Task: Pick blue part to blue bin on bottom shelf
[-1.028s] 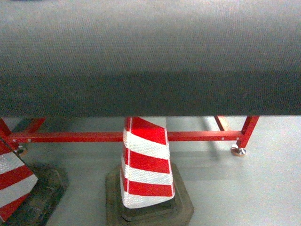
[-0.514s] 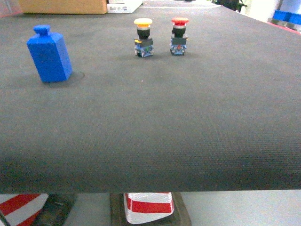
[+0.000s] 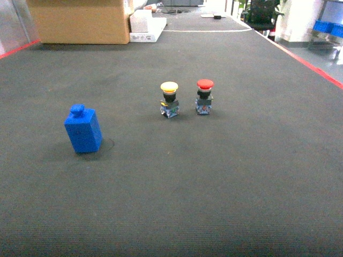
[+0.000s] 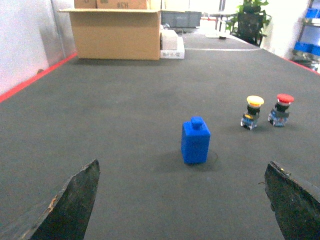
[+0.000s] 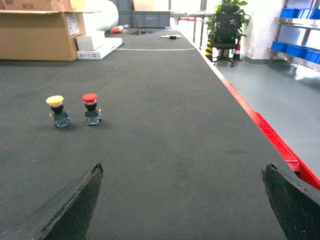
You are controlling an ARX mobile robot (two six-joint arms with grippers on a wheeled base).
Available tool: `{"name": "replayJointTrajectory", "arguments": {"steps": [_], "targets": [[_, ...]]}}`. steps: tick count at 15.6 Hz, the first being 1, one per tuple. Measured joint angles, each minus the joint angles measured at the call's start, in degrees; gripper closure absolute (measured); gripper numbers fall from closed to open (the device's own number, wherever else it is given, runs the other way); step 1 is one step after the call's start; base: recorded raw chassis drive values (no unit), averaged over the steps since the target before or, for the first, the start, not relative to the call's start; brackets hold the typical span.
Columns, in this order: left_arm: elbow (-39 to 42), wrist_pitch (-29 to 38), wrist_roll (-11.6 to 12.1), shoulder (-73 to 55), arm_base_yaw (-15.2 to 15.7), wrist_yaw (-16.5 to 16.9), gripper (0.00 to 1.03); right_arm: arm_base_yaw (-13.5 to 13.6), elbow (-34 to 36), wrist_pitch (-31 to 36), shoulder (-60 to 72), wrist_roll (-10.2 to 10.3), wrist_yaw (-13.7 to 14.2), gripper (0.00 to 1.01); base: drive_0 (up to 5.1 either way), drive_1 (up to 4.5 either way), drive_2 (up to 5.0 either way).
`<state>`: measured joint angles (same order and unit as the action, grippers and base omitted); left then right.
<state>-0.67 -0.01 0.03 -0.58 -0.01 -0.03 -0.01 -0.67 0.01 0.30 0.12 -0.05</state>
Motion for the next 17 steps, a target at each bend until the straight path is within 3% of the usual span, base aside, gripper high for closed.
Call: {"name": "replayJointTrajectory", "arguments": {"steps": [10, 12, 13, 14, 17], "targets": [[-0.02, -0.24, 0.00, 0.00, 0.00, 0.02, 0.05, 0.00, 0.00, -0.31, 0.00, 0.04, 0.04, 0.03, 0.1, 0.08, 0.1], [-4.59, -12.52, -1.62, -6.29, 0.07, 1.38, 0.05, 0.00, 0.00, -0.31, 0.00, 0.00, 0.00, 0.03, 0.0, 0.00, 0.0], [-7.48, -15.12, -2.86, -14.03, 0.31, 1.92, 0.05, 0.00, 0.00, -0.28, 0.00, 0.09, 0.02, 0.03, 0.0, 0.00, 0.0], [-7.85, -12.74, -3.65, -18.60, -0.09, 1.68, 0.05, 0.00, 0.00, -0.31, 0.00, 0.02, 0.02, 0.03, 0.0, 0.00, 0.0], [-12.33, 8.92, -4.57, -40.81, -6.32, -0.13, 0.05, 0.00, 0.00, -0.28, 0.00, 0.04, 0.02, 0.03, 0.0, 0.00, 0.0]]}}
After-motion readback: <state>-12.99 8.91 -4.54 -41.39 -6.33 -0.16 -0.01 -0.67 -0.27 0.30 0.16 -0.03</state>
